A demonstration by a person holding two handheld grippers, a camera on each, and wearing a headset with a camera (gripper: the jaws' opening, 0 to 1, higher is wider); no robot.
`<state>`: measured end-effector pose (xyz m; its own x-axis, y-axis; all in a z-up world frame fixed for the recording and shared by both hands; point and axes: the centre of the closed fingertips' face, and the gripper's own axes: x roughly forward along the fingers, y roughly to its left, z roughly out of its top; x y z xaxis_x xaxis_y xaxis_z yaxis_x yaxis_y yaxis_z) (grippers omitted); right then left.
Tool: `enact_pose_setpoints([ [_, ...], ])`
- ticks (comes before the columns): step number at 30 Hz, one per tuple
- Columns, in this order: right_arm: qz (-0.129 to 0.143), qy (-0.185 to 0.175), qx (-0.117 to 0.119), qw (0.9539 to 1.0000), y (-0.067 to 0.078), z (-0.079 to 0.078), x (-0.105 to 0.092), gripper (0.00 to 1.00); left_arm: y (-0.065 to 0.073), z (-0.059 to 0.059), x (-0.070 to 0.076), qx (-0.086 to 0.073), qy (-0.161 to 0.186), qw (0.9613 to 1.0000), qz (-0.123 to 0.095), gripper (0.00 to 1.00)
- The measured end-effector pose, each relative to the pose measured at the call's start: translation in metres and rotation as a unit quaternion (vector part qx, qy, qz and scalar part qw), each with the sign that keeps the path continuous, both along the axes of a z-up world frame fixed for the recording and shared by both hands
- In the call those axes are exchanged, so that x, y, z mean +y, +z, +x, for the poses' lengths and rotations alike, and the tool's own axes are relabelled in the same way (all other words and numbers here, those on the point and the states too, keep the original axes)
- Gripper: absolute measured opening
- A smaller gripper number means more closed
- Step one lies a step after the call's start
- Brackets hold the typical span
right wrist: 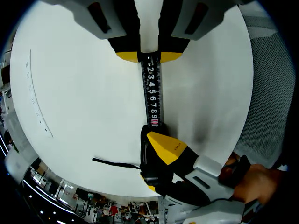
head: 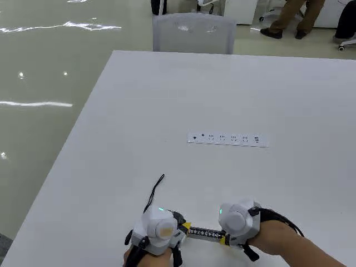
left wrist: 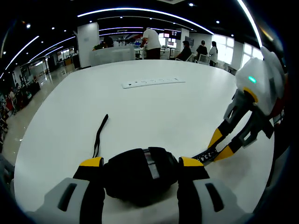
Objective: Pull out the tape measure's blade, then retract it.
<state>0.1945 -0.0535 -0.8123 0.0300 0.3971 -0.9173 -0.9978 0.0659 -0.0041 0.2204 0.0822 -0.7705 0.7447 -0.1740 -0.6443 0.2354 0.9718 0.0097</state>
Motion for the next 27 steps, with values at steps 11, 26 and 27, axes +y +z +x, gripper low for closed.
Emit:
enact_pose_setpoints([
  [11,0.0,0.004,-0.004,1.0,0.0,0.0,0.006,0.13,-0.005,0.0,0.002,0.006,0.008,0.9999,0.001,0.58],
  [26,0.006,0.004,-0.002,1.0,0.0,0.002,0.012,0.13,-0.011,0.004,0.004,0.005,0.005,1.0,0.0,0.59],
  [27,0.007,0.003,-0.001,1.0,0.0,0.002,0.013,0.13,-0.011,0.004,0.004,0.005,0.006,1.0,0.0,0.59],
])
